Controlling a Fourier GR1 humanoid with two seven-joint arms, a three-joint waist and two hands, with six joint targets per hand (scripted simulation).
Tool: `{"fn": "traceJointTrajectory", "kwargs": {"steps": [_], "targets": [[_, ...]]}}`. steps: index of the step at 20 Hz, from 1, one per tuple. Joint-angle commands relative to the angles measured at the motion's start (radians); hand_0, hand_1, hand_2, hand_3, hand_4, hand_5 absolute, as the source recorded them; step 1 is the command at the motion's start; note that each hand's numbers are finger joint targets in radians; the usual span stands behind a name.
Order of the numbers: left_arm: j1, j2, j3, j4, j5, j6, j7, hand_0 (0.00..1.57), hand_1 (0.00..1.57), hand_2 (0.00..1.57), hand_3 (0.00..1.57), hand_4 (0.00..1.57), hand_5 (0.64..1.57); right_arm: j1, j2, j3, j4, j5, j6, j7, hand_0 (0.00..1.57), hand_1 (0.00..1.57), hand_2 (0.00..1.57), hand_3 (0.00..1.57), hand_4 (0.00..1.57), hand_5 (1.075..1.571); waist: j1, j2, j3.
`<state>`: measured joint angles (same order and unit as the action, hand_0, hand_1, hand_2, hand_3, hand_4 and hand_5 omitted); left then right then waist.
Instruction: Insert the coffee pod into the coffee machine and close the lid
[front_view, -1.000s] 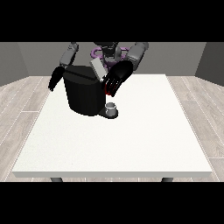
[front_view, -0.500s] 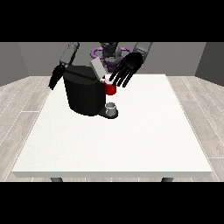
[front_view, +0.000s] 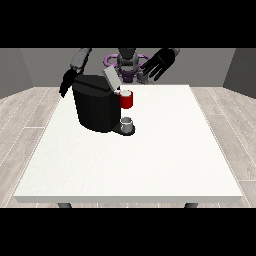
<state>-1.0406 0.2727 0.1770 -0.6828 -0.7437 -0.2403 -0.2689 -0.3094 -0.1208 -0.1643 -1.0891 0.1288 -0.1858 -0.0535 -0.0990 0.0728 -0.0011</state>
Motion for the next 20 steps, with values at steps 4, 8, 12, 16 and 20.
{"fn": "traceJointTrajectory", "kwargs": {"steps": [4,8,12,16,20], "targets": [[0.223,-0.228,0.227,0.020,0.312,-0.016,-0.052,0.00,0.00,0.00,0.00,0.00,1.571,0.124,0.007,-0.025,0.025,-0.013,-0.012,-0.009,0.00,0.00,0.00,0.00,0.00,1.571,0.133,-0.183,-0.0019],[0.391,-0.255,0.213,0.023,0.331,-0.077,-0.054,0.00,0.00,0.00,0.00,0.42,1.571,0.212,0.002,-0.011,0.022,0.003,-0.006,0.013,0.00,0.00,0.00,0.00,0.00,1.571,0.188,-0.330,0.0005],[0.487,-0.255,0.197,0.009,0.327,-0.076,-0.055,0.00,0.00,0.00,0.00,0.32,1.571,0.196,0.017,0.000,-0.043,-0.039,0.046,-0.056,0.00,0.00,0.00,0.00,0.00,1.571,0.195,-0.353,0.0012],[0.517,-0.232,0.231,-0.006,0.358,-0.045,-0.056,0.00,0.00,0.00,0.00,0.42,1.571,0.115,0.037,0.071,-0.149,-0.059,0.125,0.030,0.00,0.00,0.00,0.00,0.00,1.571,0.164,-0.357,0.0006],[0.553,-0.248,0.222,-0.036,0.398,-0.094,0.015,0.00,0.00,0.00,0.00,0.35,1.571,0.082,-0.012,0.085,-0.201,-0.068,0.184,0.111,0.00,0.00,0.00,0.00,0.06,1.571,0.193,-0.430,0.0010]]}}
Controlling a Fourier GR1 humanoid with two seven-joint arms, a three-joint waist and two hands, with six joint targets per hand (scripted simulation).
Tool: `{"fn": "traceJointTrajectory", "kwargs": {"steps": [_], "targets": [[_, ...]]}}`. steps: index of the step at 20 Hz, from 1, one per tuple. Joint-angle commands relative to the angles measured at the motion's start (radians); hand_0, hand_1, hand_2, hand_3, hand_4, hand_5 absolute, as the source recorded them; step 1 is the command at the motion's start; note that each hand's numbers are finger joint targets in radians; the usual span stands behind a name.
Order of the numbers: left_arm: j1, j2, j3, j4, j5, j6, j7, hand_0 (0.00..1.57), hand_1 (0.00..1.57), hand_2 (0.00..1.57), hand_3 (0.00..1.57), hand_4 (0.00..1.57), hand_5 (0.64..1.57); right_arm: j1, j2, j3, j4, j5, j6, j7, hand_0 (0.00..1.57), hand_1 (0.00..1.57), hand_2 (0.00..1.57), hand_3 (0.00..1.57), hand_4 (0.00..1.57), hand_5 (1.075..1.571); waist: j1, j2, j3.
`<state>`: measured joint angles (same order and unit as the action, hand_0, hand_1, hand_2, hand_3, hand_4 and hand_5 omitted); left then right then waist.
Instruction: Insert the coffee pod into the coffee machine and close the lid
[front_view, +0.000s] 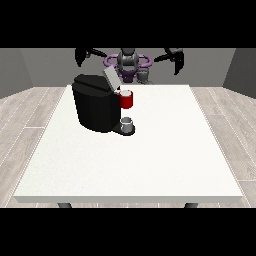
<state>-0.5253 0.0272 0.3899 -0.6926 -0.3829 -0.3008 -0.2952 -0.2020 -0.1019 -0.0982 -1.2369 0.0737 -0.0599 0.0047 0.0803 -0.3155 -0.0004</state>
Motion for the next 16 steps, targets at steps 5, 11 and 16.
{"fn": "traceJointTrajectory", "kwargs": {"steps": [5,11,16], "targets": [[0.056,0.027,-0.020,-0.135,0.086,-0.058,0.062,0.00,0.00,0.00,0.00,0.38,1.571,-0.021,-0.045,0.055,-0.068,0.035,0.071,-0.055,0.00,0.00,0.00,0.00,0.24,1.571,0.040,0.046,0.0007],[0.127,-0.027,-0.140,-0.281,0.141,0.011,0.086,0.00,0.00,0.00,0.00,0.38,1.571,-0.190,-0.060,-0.035,-0.019,-0.022,0.028,0.095,0.00,0.00,0.00,0.00,0.00,1.571,0.089,0.115,0.0005],[0.114,-0.027,-0.183,-0.395,0.199,-0.033,0.179,0.00,0.00,0.00,0.00,0.35,1.571,-0.263,-0.080,-0.112,0.071,-0.094,0.039,0.105,0.00,0.00,0.00,0.00,0.08,1.571,0.158,0.163,0.0009]]}}
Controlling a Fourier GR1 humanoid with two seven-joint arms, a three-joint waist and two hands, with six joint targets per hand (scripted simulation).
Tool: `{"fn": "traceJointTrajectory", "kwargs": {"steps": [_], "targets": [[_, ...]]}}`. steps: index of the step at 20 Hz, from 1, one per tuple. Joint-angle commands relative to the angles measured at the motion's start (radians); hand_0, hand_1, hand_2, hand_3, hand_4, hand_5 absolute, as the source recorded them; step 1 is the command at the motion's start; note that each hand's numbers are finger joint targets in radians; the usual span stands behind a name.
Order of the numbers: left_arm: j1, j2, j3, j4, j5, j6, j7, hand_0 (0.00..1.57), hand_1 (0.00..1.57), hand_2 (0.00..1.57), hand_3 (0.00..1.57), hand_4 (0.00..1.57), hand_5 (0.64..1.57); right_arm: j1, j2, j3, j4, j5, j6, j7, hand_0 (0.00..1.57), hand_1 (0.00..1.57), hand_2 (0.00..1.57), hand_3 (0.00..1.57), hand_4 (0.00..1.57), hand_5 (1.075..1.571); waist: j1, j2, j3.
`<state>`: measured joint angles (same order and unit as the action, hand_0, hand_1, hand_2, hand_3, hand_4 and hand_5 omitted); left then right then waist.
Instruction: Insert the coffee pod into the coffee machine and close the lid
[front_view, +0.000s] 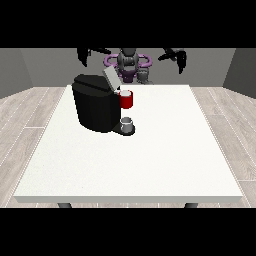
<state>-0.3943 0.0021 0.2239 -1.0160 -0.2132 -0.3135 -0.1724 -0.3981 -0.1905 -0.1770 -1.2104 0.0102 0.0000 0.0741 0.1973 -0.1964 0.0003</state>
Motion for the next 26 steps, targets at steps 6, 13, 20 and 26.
{"fn": "traceJointTrajectory", "kwargs": {"steps": [6,13,20,26], "targets": [[0.062,-0.002,-0.087,-0.209,0.066,0.043,0.052,0.00,0.00,0.00,0.00,0.35,1.571,-0.106,0.032,-0.040,0.108,-0.068,-0.011,-0.011,0.00,0.00,0.00,0.00,0.17,1.571,0.010,0.122,0.0000],[0.134,0.039,-0.083,-0.324,0.082,0.046,0.065,0.00,0.00,0.00,0.00,0.38,1.571,-0.186,0.019,0.005,0.139,-0.064,0.023,0.021,0.00,0.00,0.00,0.00,0.00,1.571,-0.033,0.181,-0.0002],[0.162,0.085,-0.058,-0.403,0.139,0.025,0.097,0.00,0.00,0.00,0.00,0.31,1.571,-0.237,0.017,0.027,0.175,-0.049,0.037,-0.019,0.00,0.00,0.00,0.00,0.00,1.571,-0.037,0.206,-0.0002],[0.127,0.074,-0.072,-0.389,0.096,0.094,0.089,0.00,0.00,0.00,0.00,0.35,1.571,-0.305,0.064,0.063,0.196,-0.012,-0.007,-0.055,0.00,0.00,0.00,0.00,0.08,1.571,-0.042,0.274,-0.0002]]}}
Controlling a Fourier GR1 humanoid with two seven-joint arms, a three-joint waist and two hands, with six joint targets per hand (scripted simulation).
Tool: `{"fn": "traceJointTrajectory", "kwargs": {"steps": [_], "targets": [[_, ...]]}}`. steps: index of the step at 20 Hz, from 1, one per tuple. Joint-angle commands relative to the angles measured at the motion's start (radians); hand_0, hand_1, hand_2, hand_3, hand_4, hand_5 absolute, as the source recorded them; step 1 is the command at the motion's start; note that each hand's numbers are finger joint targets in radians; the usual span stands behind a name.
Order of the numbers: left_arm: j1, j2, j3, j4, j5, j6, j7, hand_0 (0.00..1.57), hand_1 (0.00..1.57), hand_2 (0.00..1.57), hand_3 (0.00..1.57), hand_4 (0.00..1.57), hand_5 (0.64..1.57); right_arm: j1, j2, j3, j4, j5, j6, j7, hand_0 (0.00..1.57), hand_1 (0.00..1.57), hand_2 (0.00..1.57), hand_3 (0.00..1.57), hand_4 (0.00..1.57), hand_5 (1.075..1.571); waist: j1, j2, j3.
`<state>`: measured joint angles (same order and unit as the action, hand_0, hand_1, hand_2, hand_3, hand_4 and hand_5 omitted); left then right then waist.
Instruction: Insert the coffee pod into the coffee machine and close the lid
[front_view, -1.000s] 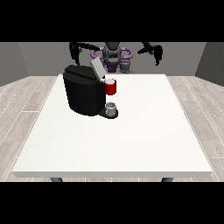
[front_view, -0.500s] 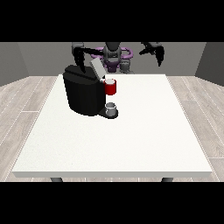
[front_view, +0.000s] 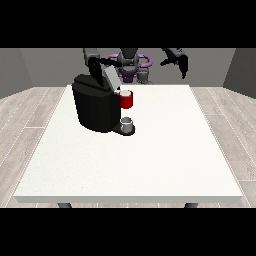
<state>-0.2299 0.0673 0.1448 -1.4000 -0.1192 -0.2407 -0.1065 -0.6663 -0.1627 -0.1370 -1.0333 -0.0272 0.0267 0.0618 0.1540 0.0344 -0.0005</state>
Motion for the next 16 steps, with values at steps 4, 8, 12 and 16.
{"fn": "traceJointTrajectory", "kwargs": {"steps": [4,8,12,16], "targets": [[0.028,0.054,0.043,-0.010,0.034,-0.003,0.012,0.00,0.00,0.00,0.00,0.34,1.571,-0.027,-0.011,0.016,0.018,0.004,0.035,-0.008,0.00,0.00,0.00,0.00,0.16,1.571,-0.019,0.005,0.0005],[-0.016,0.056,0.019,-0.015,0.026,-0.015,0.015,0.00,0.00,0.00,0.00,0.36,1.571,-0.127,0.003,0.048,0.032,0.050,-0.006,0.008,0.00,0.00,0.00,0.00,0.16,1.571,0.012,0.038,0.0003],[-0.038,0.025,-0.002,-0.007,0.019,0.003,0.029,0.00,0.00,0.00,0.00,0.36,1.571,-0.212,-0.010,0.055,0.030,0.062,-0.005,0.048,0.00,0.00,0.00,0.00,0.10,1.571,0.039,0.060,0.0002],[-0.052,0.035,-0.006,-0.012,0.012,0.001,0.030,0.00,0.00,0.00,0.00,0.38,1.571,-0.199,0.028,0.082,0.019,0.093,-0.041,0.012,0.00,0.00,0.00,0.00,0.00,1.571,0.065,0.086,0.0005]]}}
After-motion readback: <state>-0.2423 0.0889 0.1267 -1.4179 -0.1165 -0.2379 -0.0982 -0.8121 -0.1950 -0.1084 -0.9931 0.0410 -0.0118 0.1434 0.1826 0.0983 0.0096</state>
